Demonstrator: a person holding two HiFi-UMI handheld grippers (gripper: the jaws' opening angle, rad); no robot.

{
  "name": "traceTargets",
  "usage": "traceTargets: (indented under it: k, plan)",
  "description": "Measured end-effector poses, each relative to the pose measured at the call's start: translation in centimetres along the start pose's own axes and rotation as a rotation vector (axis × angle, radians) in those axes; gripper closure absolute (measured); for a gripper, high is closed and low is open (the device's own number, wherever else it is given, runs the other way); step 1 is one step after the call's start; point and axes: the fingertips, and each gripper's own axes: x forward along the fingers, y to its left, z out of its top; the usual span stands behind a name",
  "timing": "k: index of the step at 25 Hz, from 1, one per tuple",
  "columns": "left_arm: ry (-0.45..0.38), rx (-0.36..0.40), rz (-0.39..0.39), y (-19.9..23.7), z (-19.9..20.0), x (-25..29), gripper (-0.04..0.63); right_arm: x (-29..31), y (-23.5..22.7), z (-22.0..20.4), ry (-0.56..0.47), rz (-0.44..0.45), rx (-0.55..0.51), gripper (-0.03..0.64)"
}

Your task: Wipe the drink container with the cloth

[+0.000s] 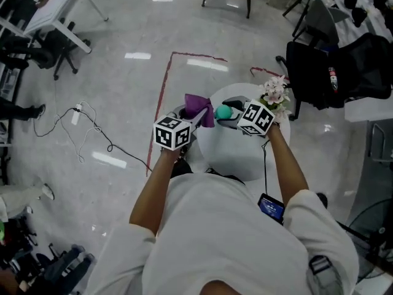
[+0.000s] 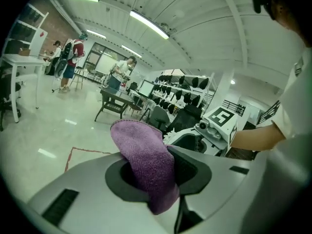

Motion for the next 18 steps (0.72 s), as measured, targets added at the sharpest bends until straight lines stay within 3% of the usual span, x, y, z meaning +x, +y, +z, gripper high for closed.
traceTargets:
  k: [6, 14, 18]
  plan:
    - [0.101, 0.099, -0.106, -0.3, -0.5, 3.8, 0.474, -1.0, -1.4, -0.7, -0.120, -0.298, 0.226, 0.318]
    - [0.188, 0.084, -0.250, 2.0, -2.0, 7.7, 0.474, -1.0, -1.9, -0.4, -0.155, -0.547, 0.439, 0.319]
    - [0.245, 0.115, -0.322, 2.1, -3.2, 9.1, 0.474, -1.1, -2.1, -0.7, -0.160, -0.643, 0.528, 0.318]
